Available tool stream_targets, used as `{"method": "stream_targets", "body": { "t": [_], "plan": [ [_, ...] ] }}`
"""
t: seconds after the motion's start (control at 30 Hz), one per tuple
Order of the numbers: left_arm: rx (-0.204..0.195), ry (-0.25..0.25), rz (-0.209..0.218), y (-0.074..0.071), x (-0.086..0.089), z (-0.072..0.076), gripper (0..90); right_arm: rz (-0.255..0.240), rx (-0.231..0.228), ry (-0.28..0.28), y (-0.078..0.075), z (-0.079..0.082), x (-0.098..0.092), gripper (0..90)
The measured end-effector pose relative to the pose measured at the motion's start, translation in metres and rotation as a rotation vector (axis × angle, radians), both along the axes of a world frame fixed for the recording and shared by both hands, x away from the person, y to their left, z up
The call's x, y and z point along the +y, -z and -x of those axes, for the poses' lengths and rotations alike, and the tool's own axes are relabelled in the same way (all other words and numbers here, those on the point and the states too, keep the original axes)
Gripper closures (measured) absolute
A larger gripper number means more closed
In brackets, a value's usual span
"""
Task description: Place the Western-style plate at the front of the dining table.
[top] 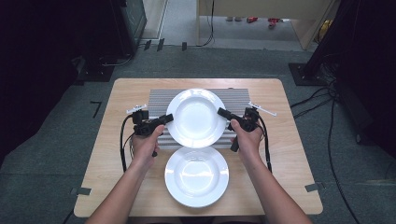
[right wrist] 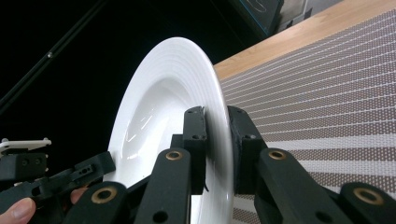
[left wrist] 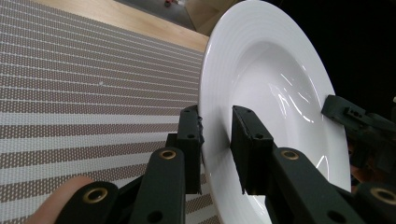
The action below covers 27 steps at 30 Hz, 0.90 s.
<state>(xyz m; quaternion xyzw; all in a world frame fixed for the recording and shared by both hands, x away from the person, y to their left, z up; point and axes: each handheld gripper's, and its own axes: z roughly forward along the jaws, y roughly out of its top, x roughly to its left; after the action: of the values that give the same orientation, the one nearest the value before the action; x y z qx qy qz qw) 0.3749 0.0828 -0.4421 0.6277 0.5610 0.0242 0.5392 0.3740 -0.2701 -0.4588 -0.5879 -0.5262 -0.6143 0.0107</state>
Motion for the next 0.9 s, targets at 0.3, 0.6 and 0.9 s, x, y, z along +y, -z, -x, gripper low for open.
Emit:
{"method": "stream_targets", "body": {
  "t": [0.3,0.6,0.9],
  "plan": [
    [0.031,-0.016,-0.017,0.007,-0.009,-0.023,75.7,-0.075,0.091,0.038,0.025,-0.023,-0.007,79.9],
    [0.102,-0.046,-0.018,0.028,-0.008,-0.048,75.5,-0.067,0.136,0.070,0.044,-0.038,-0.001,80.0],
    [0.168,-0.057,-0.031,0.033,-0.017,-0.071,76.0,-0.098,0.203,0.133,0.061,-0.056,-0.001,78.9]
  ]
}}
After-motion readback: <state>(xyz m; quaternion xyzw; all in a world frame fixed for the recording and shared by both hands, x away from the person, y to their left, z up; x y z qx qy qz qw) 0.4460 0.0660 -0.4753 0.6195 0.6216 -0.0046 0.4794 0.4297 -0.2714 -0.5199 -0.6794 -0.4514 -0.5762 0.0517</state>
